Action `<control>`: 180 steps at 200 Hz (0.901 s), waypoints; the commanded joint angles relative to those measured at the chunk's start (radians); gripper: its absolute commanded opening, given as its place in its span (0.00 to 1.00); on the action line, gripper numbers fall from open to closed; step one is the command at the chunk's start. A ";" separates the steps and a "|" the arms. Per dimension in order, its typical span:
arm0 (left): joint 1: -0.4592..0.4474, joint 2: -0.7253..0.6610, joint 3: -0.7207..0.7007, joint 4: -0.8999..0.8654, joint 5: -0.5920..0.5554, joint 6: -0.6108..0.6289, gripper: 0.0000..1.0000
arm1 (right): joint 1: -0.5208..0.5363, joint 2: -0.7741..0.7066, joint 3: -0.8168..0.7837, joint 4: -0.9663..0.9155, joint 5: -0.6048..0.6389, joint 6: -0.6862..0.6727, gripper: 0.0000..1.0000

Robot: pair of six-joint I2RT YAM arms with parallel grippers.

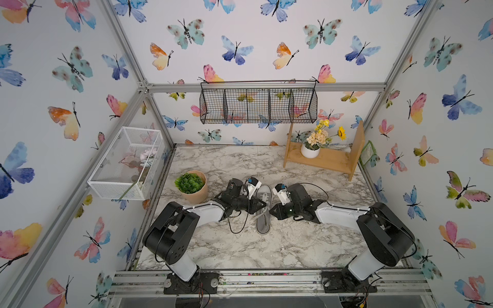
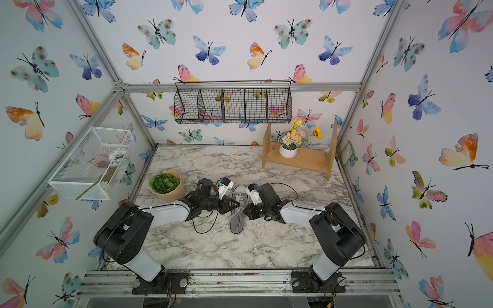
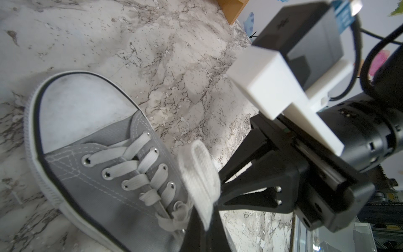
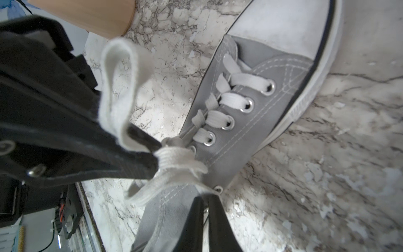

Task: Tie the shoes
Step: Cross the shoelace with the shoelace.

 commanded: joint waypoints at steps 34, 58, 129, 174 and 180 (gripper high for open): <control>0.003 -0.003 0.007 -0.009 0.015 0.016 0.00 | -0.005 0.017 0.042 -0.013 -0.036 -0.003 0.02; 0.003 -0.002 0.009 -0.016 0.020 0.023 0.00 | -0.005 0.018 0.054 -0.014 -0.051 0.007 0.02; 0.003 -0.003 0.015 -0.027 0.015 0.027 0.00 | -0.005 0.044 0.081 0.007 -0.071 0.048 0.02; 0.003 -0.006 0.014 -0.026 0.014 0.018 0.00 | -0.005 0.038 0.078 0.060 -0.045 0.109 0.04; 0.002 -0.005 0.015 -0.026 0.014 0.017 0.00 | -0.005 0.037 0.076 0.067 -0.039 0.118 0.04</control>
